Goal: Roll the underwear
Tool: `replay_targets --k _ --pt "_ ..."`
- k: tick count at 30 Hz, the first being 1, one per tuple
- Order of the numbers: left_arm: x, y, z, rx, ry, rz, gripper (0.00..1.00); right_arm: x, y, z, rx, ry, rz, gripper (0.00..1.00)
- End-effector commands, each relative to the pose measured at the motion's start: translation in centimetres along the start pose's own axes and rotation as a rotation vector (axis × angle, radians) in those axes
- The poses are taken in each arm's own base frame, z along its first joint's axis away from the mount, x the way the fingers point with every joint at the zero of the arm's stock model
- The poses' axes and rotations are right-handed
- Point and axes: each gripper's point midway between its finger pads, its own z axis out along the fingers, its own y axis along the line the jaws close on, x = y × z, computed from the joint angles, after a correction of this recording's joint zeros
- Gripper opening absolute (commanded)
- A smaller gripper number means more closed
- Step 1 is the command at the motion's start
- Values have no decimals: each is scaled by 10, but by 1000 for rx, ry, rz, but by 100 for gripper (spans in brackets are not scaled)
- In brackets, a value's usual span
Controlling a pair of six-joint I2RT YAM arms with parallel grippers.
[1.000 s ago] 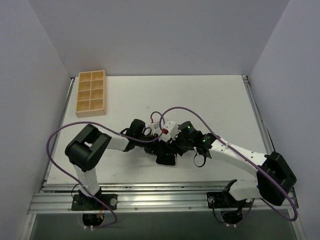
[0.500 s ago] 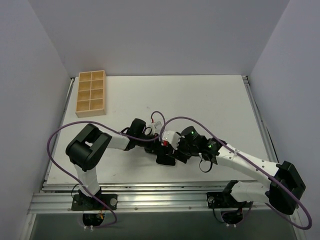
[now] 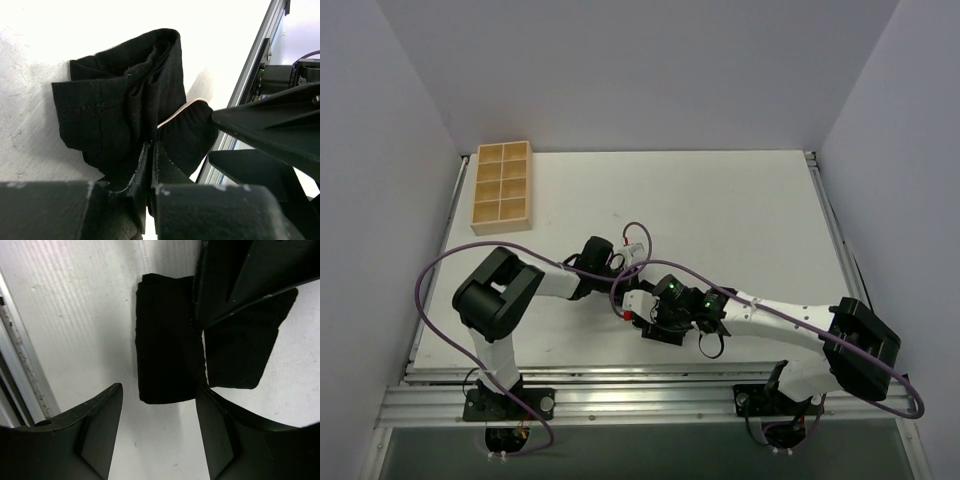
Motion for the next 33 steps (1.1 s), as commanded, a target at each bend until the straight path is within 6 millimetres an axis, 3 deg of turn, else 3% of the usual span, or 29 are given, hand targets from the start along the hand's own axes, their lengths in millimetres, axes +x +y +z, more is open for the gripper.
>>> replay_targets --k 1,14,22,27,29,33 --pt "34 41 6 -167 76 -58 2 -10 -21 -3 98 -24 -13 56" --pt "33 41 6 -171 80 -61 2 -3 -20 19 34 36 -49 58" --pt "31 37 7 -153 78 -63 2 -5 -31 29 51 52 -48 56" --pt "25 32 8 -127 62 -67 2 -8 -28 33 35 57 -30 42" --pt "15 24 8 -94 28 -67 4 -5 -26 36 23 66 -22 30" --pt "-6 12 5 -31 8 -101 25 -2 -16 36 -19 64 14 12"
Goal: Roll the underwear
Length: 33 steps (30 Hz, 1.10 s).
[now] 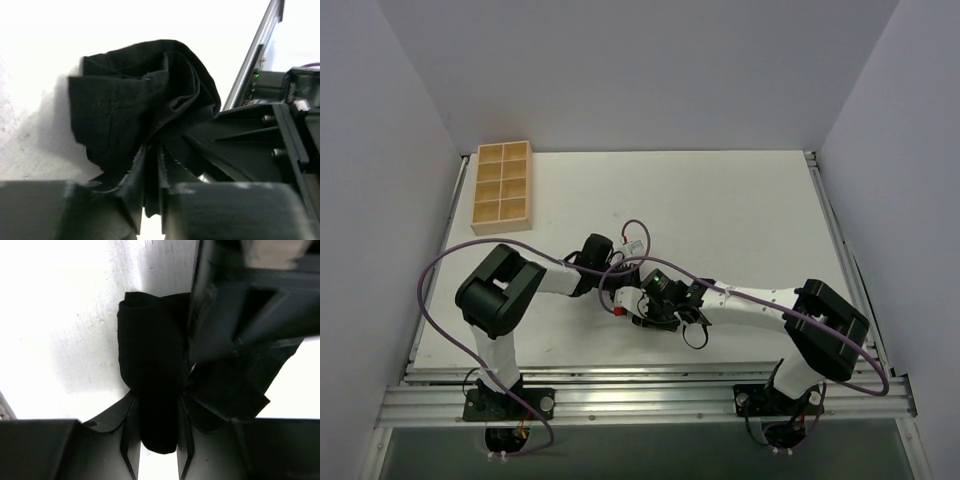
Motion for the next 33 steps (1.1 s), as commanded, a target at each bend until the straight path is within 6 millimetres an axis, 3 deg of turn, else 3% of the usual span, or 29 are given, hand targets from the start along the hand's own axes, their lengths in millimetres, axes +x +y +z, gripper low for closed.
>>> replay_targets --k 1,4,8,15,21,27,30,31,33 --pt "-7 8 2 -25 -2 -39 33 -5 2 5 -24 -16 48 7" --pt "-26 -1 -8 -4 -50 -11 40 -5 5 5 -43 -10 48 5" --pt "-53 2 -26 -8 -110 -31 41 -6 3 5 -69 -12 70 4" --pt "-88 22 -62 -108 -195 -38 45 -10 -6 8 -101 -30 120 3" --pt "-102 42 -102 -273 -283 -72 44 -24 -16 9 -132 -78 193 3" --pt "-121 68 -168 -534 -465 -102 43 -39 -20 12 -206 -116 286 2" --pt "-132 56 -190 -523 -544 -23 43 -49 -17 13 -300 -141 351 3" --pt "-142 43 -200 -515 -596 45 45 -53 -23 12 -310 -156 378 3" --pt "-150 32 -207 -499 -634 110 47 -53 -23 17 -352 -152 445 3"
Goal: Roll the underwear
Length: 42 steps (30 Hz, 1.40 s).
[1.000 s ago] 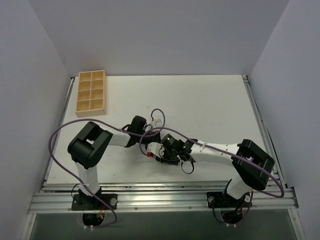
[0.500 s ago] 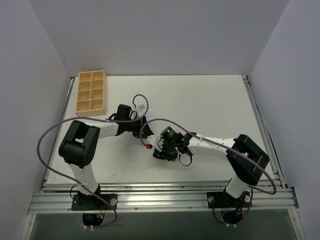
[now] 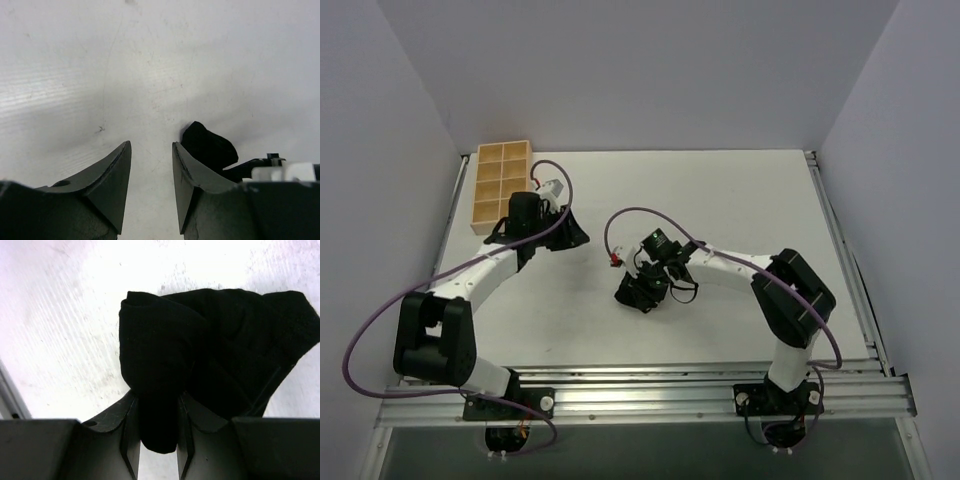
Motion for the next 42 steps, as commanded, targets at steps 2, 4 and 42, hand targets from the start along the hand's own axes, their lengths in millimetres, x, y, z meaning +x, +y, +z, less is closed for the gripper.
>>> replay_targets --k 2,4,42 --pt "-42 -13 -21 6 -163 170 47 -10 15 -1 -189 -30 169 3" --pt "-50 -30 -26 87 -174 275 47 -12 22 0 -266 -42 213 2" --pt "129 -101 -26 924 467 972 49 6 30 15 -625 -154 675 8"
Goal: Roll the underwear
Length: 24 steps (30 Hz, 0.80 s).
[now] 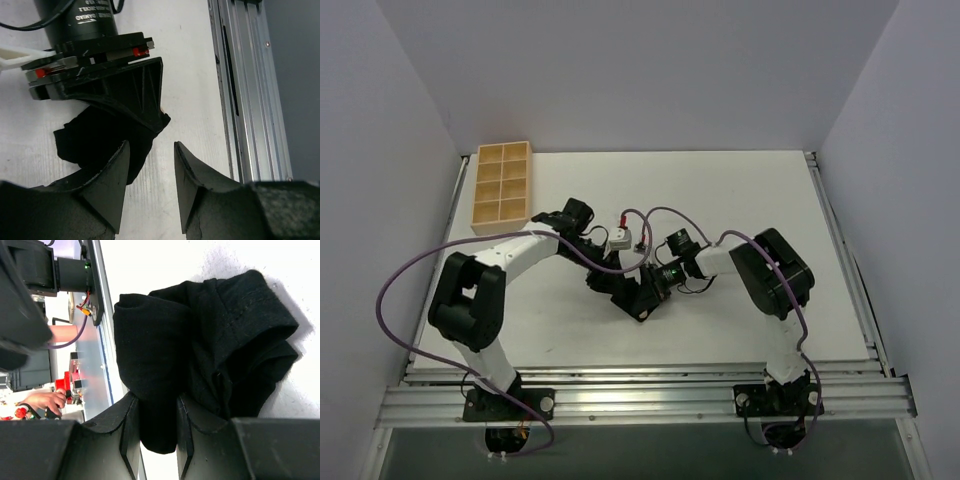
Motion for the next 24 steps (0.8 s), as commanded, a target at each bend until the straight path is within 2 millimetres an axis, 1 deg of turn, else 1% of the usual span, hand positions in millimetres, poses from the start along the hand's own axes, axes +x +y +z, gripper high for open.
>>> replay_targets --k 1,2,5,6,8,9,10,16,17,24 --pt "2 -6 6 53 69 61 49 10 -11 1 27 15 45 8" --pt "6 -4 7 50 98 57 49 10 -11 0 28 15 45 8" --pt "11 0 11 54 142 47 49 9 -12 -1 35 25 33 9" --pt "16 3 13 48 166 37 49 8 -12 -2 35 27 30 9" --pt "17 9 13 37 188 39 49 6 -12 -4 34 25 33 10" --pt "24 12 14 34 217 25 49 6 -13 -4 34 25 34 10" --pt "23 15 14 30 228 30 49 6 -13 -4 33 25 36 10" --pt "40 23 20 18 318 16 49 4 -13 -5 30 21 32 10" --pt "37 24 21 15 320 18 49 6 -14 -5 27 24 38 10" --pt "45 30 25 18 353 -6 48 2 -11 -5 20 22 29 9"
